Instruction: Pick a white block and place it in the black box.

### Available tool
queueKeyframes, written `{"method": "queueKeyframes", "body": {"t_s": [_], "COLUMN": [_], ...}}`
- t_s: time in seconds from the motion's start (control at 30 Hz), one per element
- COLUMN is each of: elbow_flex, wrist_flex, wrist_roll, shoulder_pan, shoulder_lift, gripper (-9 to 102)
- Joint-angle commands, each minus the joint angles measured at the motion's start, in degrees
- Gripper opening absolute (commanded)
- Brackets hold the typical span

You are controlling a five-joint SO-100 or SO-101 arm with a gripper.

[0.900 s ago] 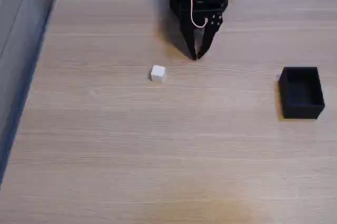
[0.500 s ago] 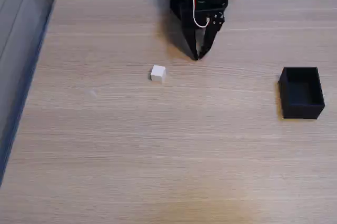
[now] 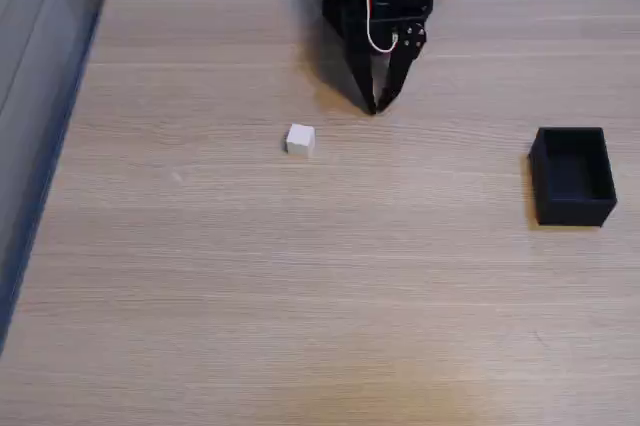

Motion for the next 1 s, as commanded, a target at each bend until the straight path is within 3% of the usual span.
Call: {"method": "queueKeyframes", "body": {"t_s": [0.0, 0.97], "elbow_flex": [0.88, 0.88], "wrist_flex": [0.18, 0.18], "wrist_roll": [-0.35, -0.18], "shoulder_pan": [-0.35, 0.53], "shoulder_lift": [0.18, 0.18], "gripper": [0, 0]}}
